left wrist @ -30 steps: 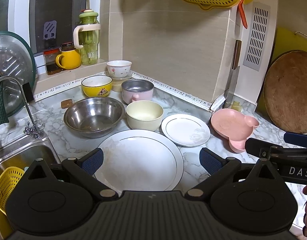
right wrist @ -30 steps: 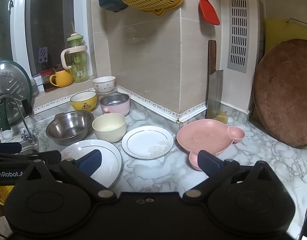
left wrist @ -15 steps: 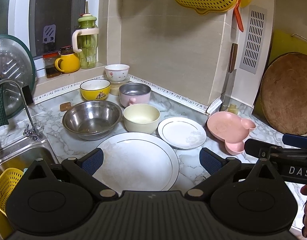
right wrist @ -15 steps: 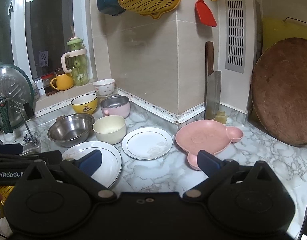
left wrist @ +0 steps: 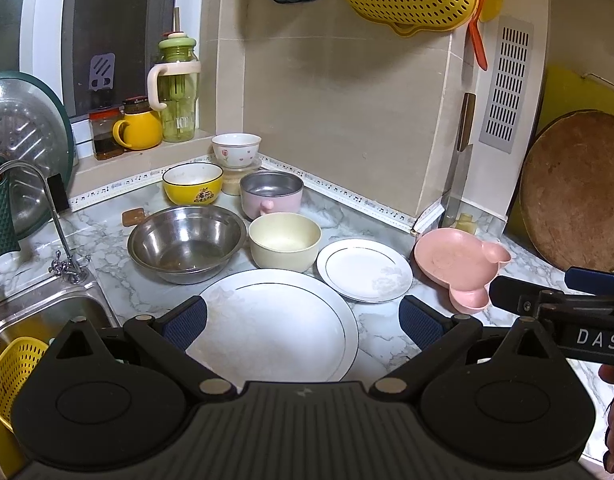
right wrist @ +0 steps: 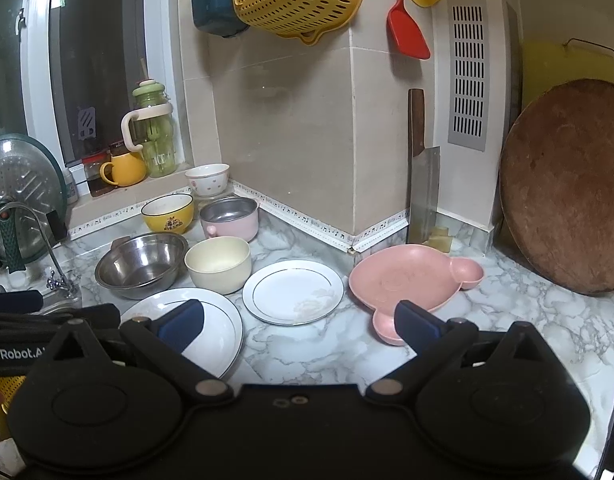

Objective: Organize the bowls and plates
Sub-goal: 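Lower both grippers onto the rim of the large white plate and close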

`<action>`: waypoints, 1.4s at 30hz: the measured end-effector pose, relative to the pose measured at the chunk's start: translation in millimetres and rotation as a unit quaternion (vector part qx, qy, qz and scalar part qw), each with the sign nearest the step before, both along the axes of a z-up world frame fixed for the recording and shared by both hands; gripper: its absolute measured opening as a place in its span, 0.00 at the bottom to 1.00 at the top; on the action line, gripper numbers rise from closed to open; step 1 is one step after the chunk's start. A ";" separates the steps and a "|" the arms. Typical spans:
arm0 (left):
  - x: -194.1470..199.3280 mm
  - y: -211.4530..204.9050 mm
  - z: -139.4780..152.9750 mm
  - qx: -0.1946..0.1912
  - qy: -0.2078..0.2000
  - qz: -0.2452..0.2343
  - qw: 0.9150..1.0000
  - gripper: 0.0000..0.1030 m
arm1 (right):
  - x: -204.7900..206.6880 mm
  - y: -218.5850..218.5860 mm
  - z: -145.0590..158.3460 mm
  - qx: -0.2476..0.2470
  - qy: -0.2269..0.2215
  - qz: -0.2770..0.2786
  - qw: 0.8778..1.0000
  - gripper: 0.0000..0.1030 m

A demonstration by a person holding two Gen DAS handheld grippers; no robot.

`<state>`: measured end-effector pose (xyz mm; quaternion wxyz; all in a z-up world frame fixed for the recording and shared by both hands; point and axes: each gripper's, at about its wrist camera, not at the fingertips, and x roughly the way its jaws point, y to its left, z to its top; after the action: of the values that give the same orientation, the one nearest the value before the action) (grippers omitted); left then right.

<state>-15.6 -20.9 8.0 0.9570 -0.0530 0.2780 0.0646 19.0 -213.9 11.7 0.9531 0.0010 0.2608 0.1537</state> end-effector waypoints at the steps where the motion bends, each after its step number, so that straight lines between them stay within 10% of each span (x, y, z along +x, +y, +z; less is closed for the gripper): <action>1: 0.0 0.7 0.2 -0.001 0.000 0.000 1.000 1.00 | -0.3 0.5 0.1 0.000 -0.001 0.001 1.000 0.99; 29: 17.9 22.6 -10.0 -0.018 0.009 0.000 1.000 1.00 | 13.7 10.1 -1.0 0.013 -0.007 0.022 1.000 0.99; 42: 86.5 103.4 -73.8 -0.036 0.138 0.033 0.989 1.00 | 97.7 52.6 -68.9 0.005 0.139 0.073 0.988 0.87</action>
<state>70.8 82.4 -65.8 0.9042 -0.0871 0.4076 0.0932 116.7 -161.3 -57.3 0.8935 0.0085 0.3897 0.2227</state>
